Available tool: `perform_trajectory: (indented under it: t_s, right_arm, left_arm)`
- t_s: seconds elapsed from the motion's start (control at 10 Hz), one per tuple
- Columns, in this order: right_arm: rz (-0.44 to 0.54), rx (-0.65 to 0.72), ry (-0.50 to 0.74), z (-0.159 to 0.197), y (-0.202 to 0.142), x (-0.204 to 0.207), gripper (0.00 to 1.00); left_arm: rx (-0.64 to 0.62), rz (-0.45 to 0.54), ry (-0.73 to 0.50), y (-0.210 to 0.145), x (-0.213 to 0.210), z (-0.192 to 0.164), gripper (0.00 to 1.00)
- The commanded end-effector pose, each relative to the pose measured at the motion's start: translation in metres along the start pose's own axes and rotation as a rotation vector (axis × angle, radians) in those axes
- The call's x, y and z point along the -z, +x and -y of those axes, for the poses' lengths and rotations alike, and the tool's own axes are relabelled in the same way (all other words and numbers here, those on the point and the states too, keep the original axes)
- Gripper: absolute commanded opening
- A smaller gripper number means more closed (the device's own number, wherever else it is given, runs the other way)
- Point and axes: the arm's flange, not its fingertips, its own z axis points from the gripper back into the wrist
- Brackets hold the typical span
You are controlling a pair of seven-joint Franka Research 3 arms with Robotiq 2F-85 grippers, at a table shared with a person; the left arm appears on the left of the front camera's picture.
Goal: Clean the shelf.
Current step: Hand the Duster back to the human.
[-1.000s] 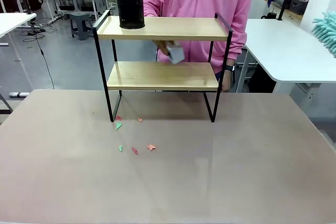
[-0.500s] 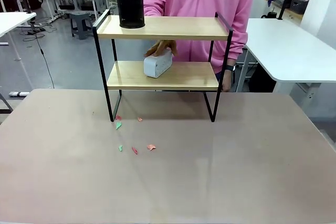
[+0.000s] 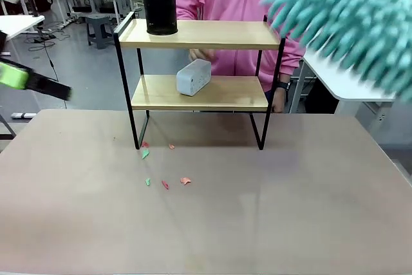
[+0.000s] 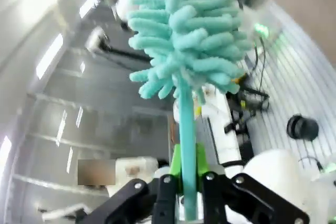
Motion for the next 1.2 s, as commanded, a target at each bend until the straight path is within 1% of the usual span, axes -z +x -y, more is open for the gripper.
perform_trajectory:
  t_s: [0.0,0.1,0.2,0.3,0.4,0.5,0.6,0.7,0.8,0.9,1.0,1.1]
  right_arm:
    - [-0.072,0.003,-0.024,0.025,0.001,0.010,0.12]
    - [0.152,0.070,-0.170,0.032,-0.017,-0.010,0.12]
    - [-0.066,0.005,-0.013,0.009,0.002,0.016,0.12]
    - [-0.066,0.005,-0.013,0.009,0.002,0.016,0.12]
    - [-0.013,0.040,-0.072,0.022,-0.003,0.011,0.12]
    - [-0.125,0.067,-0.084,0.028,0.024,0.018,0.12]
    - [-0.226,0.089,-0.105,0.035,0.059,0.022,0.12]
    - [-0.297,0.098,-0.109,0.039,0.088,0.026,0.12]
    - [-0.361,0.100,-0.109,0.041,0.110,0.032,0.12]
    - [-0.419,0.114,-0.122,0.045,0.129,0.035,0.12]
    - [-0.472,0.132,-0.132,0.051,0.149,0.040,0.12]
    - [-0.539,0.128,-0.124,0.054,0.164,0.046,0.12]
  left_arm:
    - [-0.059,0.046,-0.041,-0.010,0.013,-0.019,1.00]
    - [-0.107,-0.133,-0.031,-0.032,-0.022,-0.017,1.00]
    - [-0.027,0.005,-0.033,-0.003,0.015,-0.011,1.00]
    - [-0.027,0.005,-0.033,-0.003,0.015,-0.011,1.00]
    - [-0.077,-0.035,-0.038,-0.018,0.009,-0.022,1.00]
    - [-0.033,0.025,-0.014,-0.011,0.021,-0.021,1.00]
    - [-0.008,0.037,-0.029,0.000,0.035,-0.029,1.00]
    - [-0.008,0.040,-0.038,0.008,0.043,-0.037,1.00]
    - [-0.034,0.071,-0.064,0.012,0.048,-0.045,1.00]
    - [-0.085,0.098,-0.053,0.016,0.049,-0.060,1.00]
    - [-0.154,0.088,-0.077,0.018,0.052,-0.073,1.00]
    - [-0.199,0.054,-0.086,0.020,0.060,-0.085,1.00]
